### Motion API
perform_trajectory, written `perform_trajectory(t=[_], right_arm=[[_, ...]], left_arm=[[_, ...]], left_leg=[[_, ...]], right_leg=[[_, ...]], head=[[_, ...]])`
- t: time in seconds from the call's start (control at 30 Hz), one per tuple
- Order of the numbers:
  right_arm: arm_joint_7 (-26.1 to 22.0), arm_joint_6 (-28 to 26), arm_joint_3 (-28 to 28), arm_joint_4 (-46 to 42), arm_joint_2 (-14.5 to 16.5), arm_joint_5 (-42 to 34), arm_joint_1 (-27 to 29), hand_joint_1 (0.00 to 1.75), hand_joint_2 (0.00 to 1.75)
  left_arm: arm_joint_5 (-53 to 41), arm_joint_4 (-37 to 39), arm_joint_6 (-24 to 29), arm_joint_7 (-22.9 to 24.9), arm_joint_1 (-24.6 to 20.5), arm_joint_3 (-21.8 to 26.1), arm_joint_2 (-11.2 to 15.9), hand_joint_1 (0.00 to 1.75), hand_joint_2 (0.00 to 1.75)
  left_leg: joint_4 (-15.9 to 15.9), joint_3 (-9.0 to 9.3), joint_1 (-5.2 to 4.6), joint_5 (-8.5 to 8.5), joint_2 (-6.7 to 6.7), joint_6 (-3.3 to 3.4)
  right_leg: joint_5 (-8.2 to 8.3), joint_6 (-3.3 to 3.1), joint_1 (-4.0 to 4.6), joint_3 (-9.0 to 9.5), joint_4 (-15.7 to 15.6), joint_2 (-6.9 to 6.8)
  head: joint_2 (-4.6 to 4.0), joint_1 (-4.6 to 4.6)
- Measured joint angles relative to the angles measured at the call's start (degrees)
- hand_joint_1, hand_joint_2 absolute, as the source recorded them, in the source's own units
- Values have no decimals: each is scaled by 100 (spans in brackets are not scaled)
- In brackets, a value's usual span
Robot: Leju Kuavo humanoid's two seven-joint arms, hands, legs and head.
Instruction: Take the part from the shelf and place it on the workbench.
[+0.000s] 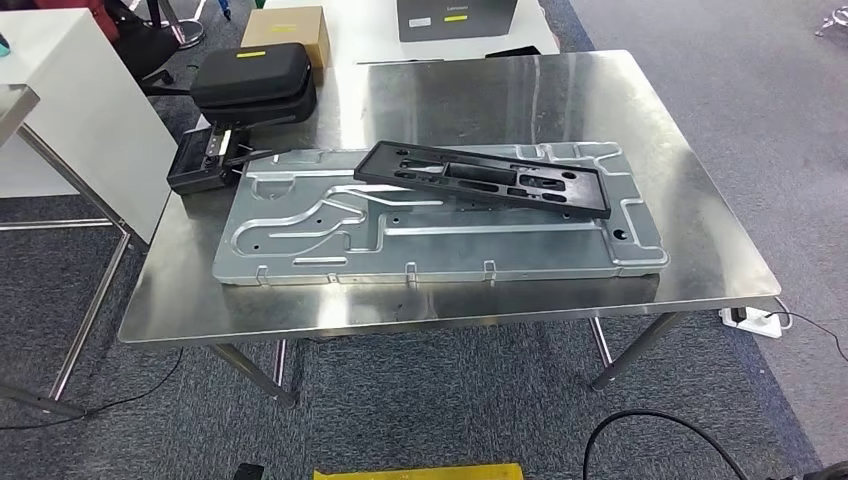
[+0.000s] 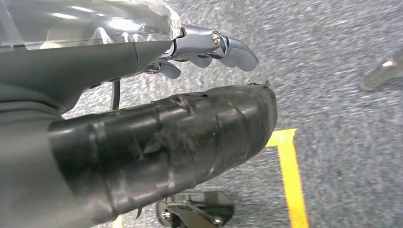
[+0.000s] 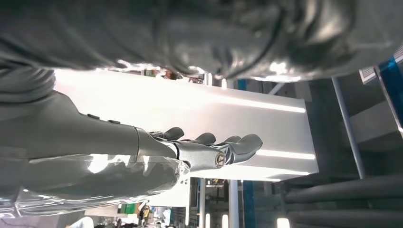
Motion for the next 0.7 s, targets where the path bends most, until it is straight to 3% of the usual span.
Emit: perform_trajectory(t=[0.03,0.1,0.17,0.23,0.27,0.3,0.37,0.4,0.43,0.47,0.5,0.53,0.6,0.63,0.7], right_arm=[[0,0,3,2,0,-2,5,0,0],[0,0,14,11,0,-4,18,0,0],[0,0,36,32,0,-5,25,0,0],[0,0,63,56,0,-7,37,0,0],[0,0,73,67,0,-7,47,0,0],[1,0,78,76,0,-8,57,0,0],[1,0,87,99,0,-10,72,0,0],[1,0,96,110,0,-11,78,0,0],[0,0,107,121,0,-11,85,0,0],[0,0,119,129,0,-12,90,0,0],[0,0,132,137,0,-12,92,0,0],[0,0,145,142,0,-12,92,0,0],[0,-1,170,146,0,-13,90,0,0],[0,-2,180,148,0,-13,91,0,0],[0,-2,198,152,-1,-14,97,0,0]], left_arm=[[1,-1,1,1,-4,0,2,0,0],[2,-3,4,1,-16,0,20,0,0],[5,-4,7,-2,-27,2,35,0,0],[13,-3,8,-2,-23,5,31,0,0],[17,-3,8,-1,-21,9,29,0,0],[24,-2,9,-1,-19,12,29,0,0],[33,-2,10,-5,-20,19,31,0,0],[37,-2,9,-8,-19,21,31,0,0],[37,-2,8,-9,-17,23,29,0,0],[36,-2,7,-10,-16,25,27,0,0],[36,-2,7,-11,-15,26,24,0,0],[36,-2,7,-11,-16,27,22,0,0],[36,-2,7,-13,-18,29,21,0,0],[36,-2,7,-14,-19,29,21,0,0],[36,-2,7,-16,-12,32,21,0,0]], left_leg=[[-355,290,-20,122,-2,54],[-1166,847,-69,133,-1,163],[-1559,1039,-113,72,1,219],[-1630,978,-107,194,15,256],[-1663,932,-89,275,30,291],[-1693,869,-68,362,46,321],[-1692,693,-60,505,65,357],[-1674,597,-59,570,72,350],[-1645,495,-55,631,80,337],[-1604,386,-47,688,86,317],[-1553,277,-35,737,90,290],[-1489,171,-24,778,91,260],[-1357,11,-22,831,83,190],[-1311,-31,-27,859,78,151],[-1296,-62,-24,937,71,65]], right_leg=[[49,3,11,-74,25,-1],[144,40,28,-163,50,-8],[249,110,7,-185,30,-24],[299,182,-8,-202,10,-21],[184,214,-10,-231,74,-9],[-44,246,-17,-282,234,4],[-664,305,-56,-414,847,15],[-853,334,-73,-466,1193,15],[-885,360,-89,-471,1453,15],[-773,382,-105,-400,1552,15],[-596,401,-124,-233,1456,14],[-453,419,-146,35,1162,14],[-498,418,-149,606,377,23],[-594,392,-138,764,106,28],[-654,285,-102,780,-40,32]], head=[[1,-1],[1,0],[1,-2],[1,-1],[1,1],[1,3],[2,3],[2,2],[1,2],[1,1],[1,1],[1,1],[1,-1],[1,0],[1,-3]])
